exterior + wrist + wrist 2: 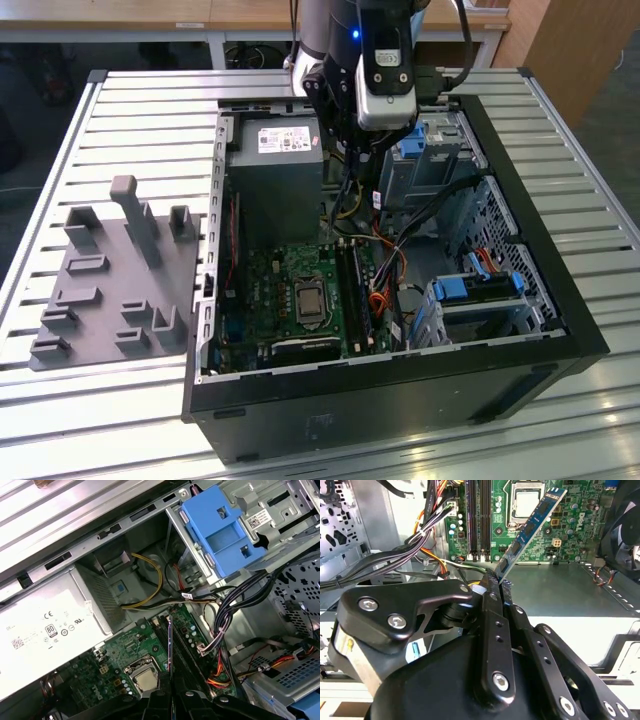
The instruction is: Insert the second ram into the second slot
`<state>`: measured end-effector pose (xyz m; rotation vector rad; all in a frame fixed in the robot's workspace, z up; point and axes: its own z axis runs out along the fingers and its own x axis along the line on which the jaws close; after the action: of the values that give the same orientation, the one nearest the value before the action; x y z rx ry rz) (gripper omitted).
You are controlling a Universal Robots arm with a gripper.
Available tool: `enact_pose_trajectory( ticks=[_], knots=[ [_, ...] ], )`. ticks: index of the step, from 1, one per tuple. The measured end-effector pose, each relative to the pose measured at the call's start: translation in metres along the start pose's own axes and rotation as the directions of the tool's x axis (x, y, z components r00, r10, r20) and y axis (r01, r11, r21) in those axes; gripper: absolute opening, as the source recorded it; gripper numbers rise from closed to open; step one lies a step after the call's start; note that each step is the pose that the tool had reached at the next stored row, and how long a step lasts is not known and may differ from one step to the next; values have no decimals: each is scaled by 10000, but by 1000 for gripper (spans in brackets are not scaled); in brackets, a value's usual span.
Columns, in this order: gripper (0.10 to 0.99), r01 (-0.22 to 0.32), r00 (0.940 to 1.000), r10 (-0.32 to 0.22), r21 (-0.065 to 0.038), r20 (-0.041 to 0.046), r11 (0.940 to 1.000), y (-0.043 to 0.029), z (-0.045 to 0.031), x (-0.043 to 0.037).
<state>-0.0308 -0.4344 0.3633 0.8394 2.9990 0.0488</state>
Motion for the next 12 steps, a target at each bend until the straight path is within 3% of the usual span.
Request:
enact_pose_trajectory(
  ticks=[12],
  knots=[
    [137,100,9999,-100,-1,-4,9999,0,0,0]
  ],
)
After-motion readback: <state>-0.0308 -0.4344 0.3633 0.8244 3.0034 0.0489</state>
